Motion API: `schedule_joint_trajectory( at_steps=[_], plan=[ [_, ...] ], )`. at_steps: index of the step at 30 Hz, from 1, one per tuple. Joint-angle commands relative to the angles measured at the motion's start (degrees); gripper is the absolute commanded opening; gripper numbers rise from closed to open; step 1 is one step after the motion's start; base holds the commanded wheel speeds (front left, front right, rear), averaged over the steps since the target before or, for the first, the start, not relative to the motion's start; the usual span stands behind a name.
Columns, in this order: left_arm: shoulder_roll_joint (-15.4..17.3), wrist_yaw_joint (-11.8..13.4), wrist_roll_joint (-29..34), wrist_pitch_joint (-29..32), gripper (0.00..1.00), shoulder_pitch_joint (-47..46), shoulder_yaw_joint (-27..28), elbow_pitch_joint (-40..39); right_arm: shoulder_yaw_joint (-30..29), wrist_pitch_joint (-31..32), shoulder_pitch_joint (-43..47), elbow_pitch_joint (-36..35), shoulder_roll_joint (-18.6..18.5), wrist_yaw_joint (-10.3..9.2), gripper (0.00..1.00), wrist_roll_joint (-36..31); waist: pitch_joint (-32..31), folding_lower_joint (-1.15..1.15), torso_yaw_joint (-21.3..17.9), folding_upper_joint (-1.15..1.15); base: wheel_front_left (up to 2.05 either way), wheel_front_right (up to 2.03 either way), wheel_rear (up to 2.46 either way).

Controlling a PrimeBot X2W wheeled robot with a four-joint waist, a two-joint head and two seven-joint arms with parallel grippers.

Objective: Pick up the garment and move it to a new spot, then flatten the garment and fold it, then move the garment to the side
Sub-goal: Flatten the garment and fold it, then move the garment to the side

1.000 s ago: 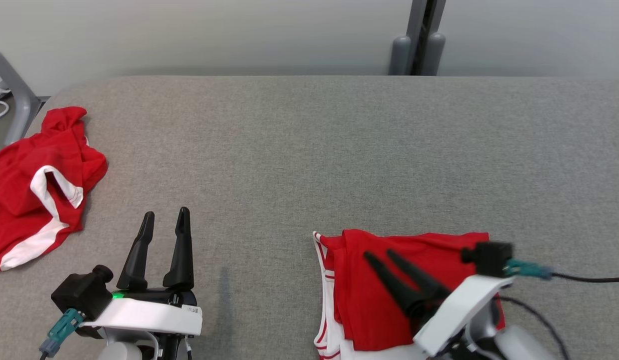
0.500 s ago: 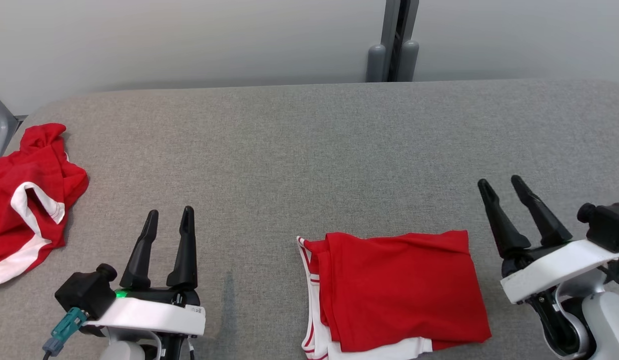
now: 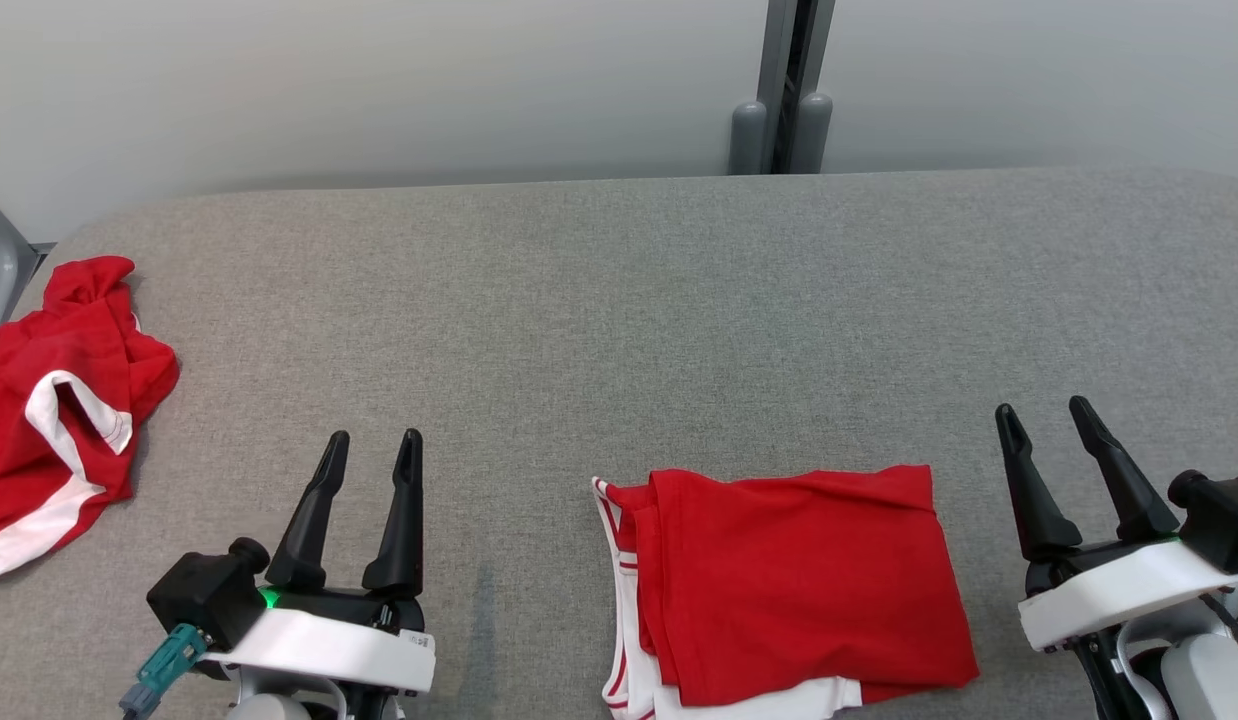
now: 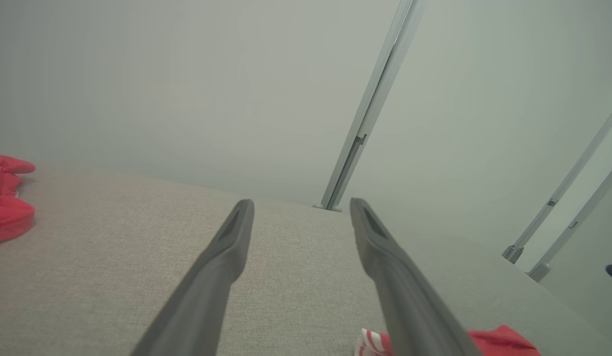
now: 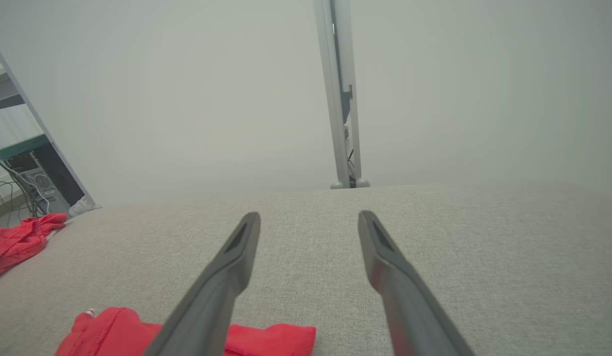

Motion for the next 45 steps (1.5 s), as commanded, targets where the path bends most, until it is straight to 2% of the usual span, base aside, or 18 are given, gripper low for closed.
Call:
schedule_joint_trajectory(
  at_steps=[1, 7, 14, 23, 45],
  plan=[
    [0.2, -0.31, 1.22, -0.17, 1.0, 0.18, -0.23, -0.47, -0.01, -0.73, 0.29, 0.45, 0.03, 0.0, 1.0, -0.49, -0.18, 0.0, 0.02, 0.0, 0.0, 0.0, 0.0],
    [0.24, 0.59, 1.36, -0.17, 1.0, 0.97, -0.32, -1.55, -2.9, -3.1, -0.14, 0.23, 1.18, 0.0, 1.0, -3.14, -0.69, 0.0, 0.03, 0.0, 0.0, 0.0, 0.0],
    [0.21, 0.58, 2.1, -0.17, 1.0, 1.67, -0.67, -1.57, -3.13, -3.6, 0.81, 1.48, 2.16, 0.0, 1.0, -5.34, -1.1, 0.0, -0.03, 0.0, 0.0, 0.0, 0.0],
    [0.22, 0.49, 1.86, -0.17, 1.0, 1.69, -1.03, -0.66, -3.18, -3.91, 0.24, 1.97, 3.42, 0.0, 1.0, -4.86, -0.9, 0.0, -0.2, 0.0, 0.0, 0.0, 0.0],
    [0.22, 0.49, 1.53, -0.17, 1.0, 0.95, -0.5, -0.41, -3.23, -3.99, -0.39, 2.41, 3.11, 0.0, 1.0, -3.75, -0.09, 0.0, 0.14, 0.0, 0.0, 0.0, 0.0]
  ],
)
